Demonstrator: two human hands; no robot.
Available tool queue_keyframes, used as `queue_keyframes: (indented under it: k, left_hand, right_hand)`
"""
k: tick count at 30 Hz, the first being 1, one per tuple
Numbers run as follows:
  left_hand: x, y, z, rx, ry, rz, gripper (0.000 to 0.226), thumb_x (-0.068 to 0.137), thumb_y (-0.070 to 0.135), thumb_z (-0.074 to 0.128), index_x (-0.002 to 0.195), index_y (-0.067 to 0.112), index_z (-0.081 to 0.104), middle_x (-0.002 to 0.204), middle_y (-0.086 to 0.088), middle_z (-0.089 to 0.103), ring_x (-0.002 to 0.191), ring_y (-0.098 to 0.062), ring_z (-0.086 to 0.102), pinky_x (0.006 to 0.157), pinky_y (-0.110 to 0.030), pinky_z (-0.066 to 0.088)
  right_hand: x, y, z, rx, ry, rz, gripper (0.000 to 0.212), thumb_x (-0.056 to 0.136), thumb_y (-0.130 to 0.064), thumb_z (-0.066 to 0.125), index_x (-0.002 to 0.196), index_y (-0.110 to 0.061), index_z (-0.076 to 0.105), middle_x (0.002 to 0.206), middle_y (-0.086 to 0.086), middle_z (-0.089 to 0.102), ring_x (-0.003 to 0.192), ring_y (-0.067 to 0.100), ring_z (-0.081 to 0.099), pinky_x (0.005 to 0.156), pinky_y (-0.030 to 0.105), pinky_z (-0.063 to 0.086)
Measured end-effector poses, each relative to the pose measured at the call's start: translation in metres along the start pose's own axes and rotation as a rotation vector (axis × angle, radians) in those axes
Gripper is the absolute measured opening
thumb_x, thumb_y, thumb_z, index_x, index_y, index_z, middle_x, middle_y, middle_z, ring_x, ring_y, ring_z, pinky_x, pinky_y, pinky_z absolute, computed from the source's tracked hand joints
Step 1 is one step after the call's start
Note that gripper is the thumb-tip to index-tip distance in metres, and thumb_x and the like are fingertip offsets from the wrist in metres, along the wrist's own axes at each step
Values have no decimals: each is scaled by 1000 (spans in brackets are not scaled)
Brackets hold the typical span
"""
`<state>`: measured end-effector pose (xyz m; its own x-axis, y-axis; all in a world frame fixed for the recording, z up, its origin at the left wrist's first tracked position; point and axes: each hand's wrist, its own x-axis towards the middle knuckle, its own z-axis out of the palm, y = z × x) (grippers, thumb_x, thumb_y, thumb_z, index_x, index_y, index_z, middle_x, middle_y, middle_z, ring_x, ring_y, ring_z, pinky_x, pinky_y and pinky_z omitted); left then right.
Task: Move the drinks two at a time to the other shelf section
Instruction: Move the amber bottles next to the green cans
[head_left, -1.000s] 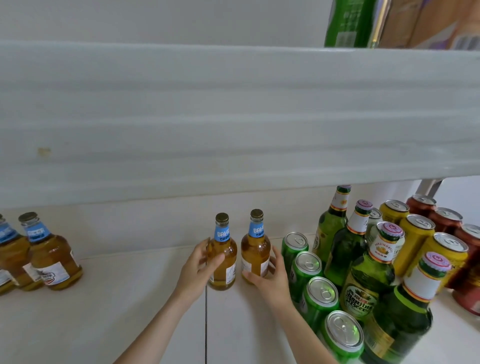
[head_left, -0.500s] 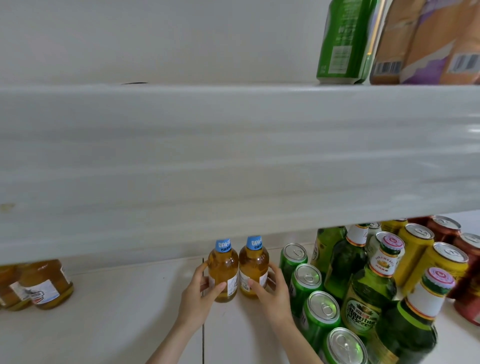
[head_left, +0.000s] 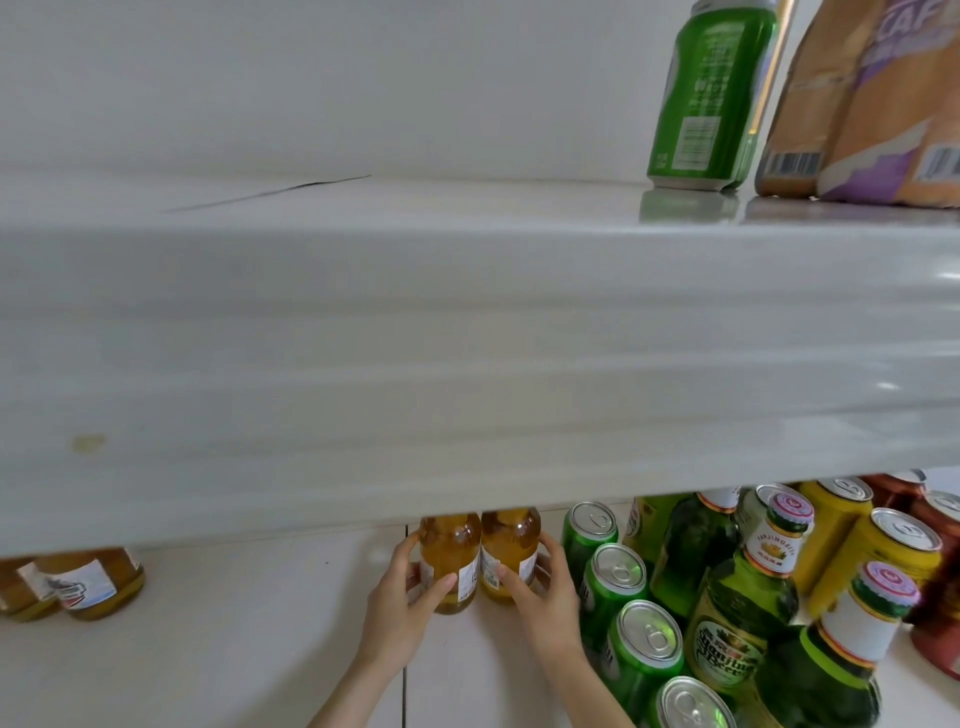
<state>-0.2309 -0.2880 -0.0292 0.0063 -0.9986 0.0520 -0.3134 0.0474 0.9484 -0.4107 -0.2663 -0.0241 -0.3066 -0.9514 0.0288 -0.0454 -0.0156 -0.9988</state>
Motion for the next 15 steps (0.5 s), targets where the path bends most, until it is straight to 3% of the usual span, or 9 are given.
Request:
queue_keyframes:
  k: [3,6,11,13,15]
  left_hand:
    - [-1,2,-2,31,-29,8,60,86,28,73,133,38,38,103,16,63,88,11,63,72,-5,48]
    - [0,1,-8,140,-73,33,63,88,40,68,142,39,34,114,9,64,111,-10,61,87,-20,49]
    - [-3,-3,-22,351,-76,137,64,92,54,55,149,38,31,139,11,54,127,-12,51,99,-28,45]
    - [-8,-2,-28,454,-62,174,60,94,58,48,148,38,32,136,10,54,124,-12,52,97,-27,46]
    - [-14,-5,-36,578,-50,243,58,94,64,39,146,38,36,137,11,53,124,-11,51,98,-27,46]
  right_hand:
    - [-2,-4,0,-39,4,4,63,80,-13,78,129,-29,43,113,-9,59,98,-8,54,68,3,47]
    - [-6,-10,1,-95,16,-1,62,81,-14,77,129,-30,42,108,-17,58,93,-11,54,68,2,44]
    - [-22,-16,1,-227,41,-31,62,82,-19,77,126,-37,36,105,-27,51,89,-13,51,75,5,38]
    - [-30,-18,1,-300,40,-39,62,83,-26,75,131,-37,37,112,-26,50,100,-6,51,84,10,39]
    - [-39,-18,-1,-457,35,-51,68,84,-36,72,141,-32,35,122,-19,48,116,4,46,97,24,42]
